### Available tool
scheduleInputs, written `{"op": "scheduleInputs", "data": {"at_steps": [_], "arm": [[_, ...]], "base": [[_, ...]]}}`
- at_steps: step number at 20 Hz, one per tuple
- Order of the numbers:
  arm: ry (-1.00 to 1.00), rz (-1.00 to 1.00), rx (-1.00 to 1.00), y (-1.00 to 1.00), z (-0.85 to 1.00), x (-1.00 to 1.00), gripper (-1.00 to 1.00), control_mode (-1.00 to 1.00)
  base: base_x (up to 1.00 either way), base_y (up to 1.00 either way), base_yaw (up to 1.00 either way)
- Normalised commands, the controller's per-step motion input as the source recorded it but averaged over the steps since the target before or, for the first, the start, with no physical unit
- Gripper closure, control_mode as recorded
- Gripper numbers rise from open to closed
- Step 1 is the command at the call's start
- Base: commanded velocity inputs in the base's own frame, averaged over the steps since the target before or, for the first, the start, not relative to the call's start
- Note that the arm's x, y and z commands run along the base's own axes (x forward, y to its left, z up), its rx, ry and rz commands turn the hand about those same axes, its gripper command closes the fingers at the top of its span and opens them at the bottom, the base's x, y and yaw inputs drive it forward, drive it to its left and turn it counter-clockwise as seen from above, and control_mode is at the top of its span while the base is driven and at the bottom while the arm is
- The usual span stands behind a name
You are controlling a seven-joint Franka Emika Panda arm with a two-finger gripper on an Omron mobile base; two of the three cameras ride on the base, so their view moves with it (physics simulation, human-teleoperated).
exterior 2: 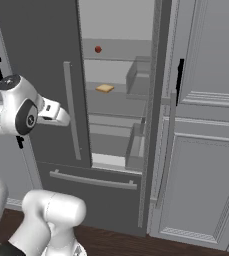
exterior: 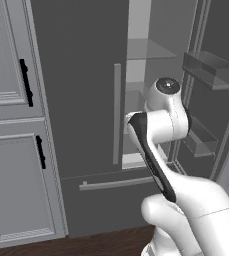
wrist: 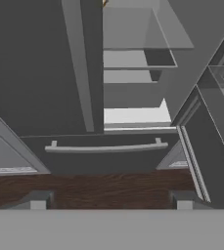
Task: Take the strawberry from the fridge and place it on top of the pancake, located on the dining counter.
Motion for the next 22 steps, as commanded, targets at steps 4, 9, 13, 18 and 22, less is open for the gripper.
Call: {"op": "scheduleInputs", "data": {"at_steps": [4, 9, 13, 18, 22], "arm": [[-0.01, 0.00, 0.00, 0.36, -0.19, 0.62, -1.00, -1.00], [0.00, 0.00, 0.00, 0.22, -0.38, 0.70, -1.00, -1.00], [-0.02, 0.00, 0.00, 0.01, -0.44, 0.70, -1.00, -1.00], [0.00, 0.00, -0.02, 0.21, -0.34, 0.91, -1.00, -1.00], [0.00, 0.00, -0.01, 0.18, -0.24, 0.83, -1.00, -1.00]], "base": [[0.00, 0.00, 0.00], [0.00, 0.00, 0.00], [0.00, 0.00, 0.00], [0.00, 0.00, 0.00], [0.00, 0.00, 0.00]]}}
